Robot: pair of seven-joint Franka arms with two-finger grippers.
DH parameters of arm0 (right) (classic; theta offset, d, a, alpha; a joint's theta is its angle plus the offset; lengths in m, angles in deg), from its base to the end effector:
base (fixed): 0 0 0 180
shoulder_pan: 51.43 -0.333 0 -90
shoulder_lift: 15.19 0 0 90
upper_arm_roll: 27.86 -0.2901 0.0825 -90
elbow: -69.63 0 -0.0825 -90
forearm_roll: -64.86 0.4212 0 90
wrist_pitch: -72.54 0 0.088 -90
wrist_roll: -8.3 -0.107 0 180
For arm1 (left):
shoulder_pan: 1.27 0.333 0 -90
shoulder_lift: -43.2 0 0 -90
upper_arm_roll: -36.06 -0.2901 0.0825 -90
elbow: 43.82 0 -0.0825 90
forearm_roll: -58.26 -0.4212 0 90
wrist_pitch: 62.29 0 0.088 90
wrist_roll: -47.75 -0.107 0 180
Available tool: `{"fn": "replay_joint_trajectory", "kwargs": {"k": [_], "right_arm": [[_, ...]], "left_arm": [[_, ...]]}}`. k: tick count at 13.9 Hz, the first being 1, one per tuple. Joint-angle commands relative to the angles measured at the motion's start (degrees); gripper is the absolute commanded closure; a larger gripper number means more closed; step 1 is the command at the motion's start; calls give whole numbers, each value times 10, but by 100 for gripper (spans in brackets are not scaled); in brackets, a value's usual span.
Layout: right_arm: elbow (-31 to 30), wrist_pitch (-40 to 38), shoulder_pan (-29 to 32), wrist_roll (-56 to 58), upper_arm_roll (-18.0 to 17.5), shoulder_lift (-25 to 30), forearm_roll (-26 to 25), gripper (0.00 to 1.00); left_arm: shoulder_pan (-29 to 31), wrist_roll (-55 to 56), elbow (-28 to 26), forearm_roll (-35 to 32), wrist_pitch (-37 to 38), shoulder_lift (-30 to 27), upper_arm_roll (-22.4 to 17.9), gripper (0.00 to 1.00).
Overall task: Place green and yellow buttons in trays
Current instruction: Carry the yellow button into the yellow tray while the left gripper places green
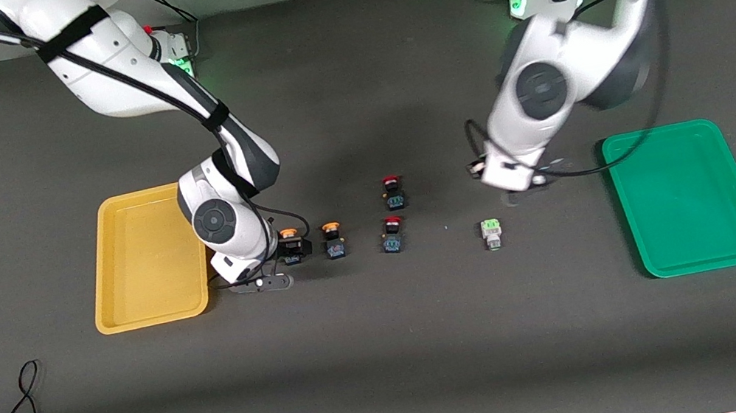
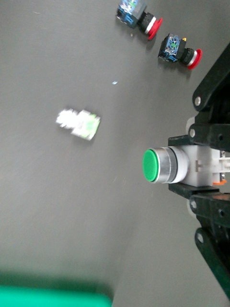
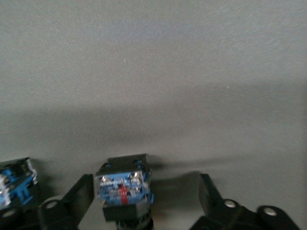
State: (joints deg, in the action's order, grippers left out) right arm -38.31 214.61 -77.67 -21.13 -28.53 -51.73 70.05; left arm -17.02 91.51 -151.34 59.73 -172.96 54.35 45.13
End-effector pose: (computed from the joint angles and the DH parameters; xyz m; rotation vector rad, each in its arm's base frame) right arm 0.5657 0.2869 0.1115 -3.1004 0.1843 0.1026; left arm 0.5616 -0.2589 0.3553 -3.0556 -0.5278 0.2235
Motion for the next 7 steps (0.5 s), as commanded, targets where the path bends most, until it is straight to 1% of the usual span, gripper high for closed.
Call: {"fn": "replay_joint_trajectory", "kwargs": {"k": [1,2,3,4,5,7], "right_arm": [[9,13,-14,-11,4,-6,4,79],[8,9,-13,-12,4,0,5,100],[7,3,-13,-19,4,7,5,100],[8,-12,-11,-30,5,17,5,100],[9,-35,-10,-27,6,30,5,100],[10,-87,-7,-19,10,65,5,100]], "left_arm": [[97,-135,21,5,64,-28,3,79],[143,-207,20,5,91,-38,2,79],[193,-281,22,4,108,-44,2,79],[236,-339,21,-1,106,-44,2,79],[264,-384,21,-6,96,-38,2,80],[308,-443,8,-20,49,-18,2,81]]}}
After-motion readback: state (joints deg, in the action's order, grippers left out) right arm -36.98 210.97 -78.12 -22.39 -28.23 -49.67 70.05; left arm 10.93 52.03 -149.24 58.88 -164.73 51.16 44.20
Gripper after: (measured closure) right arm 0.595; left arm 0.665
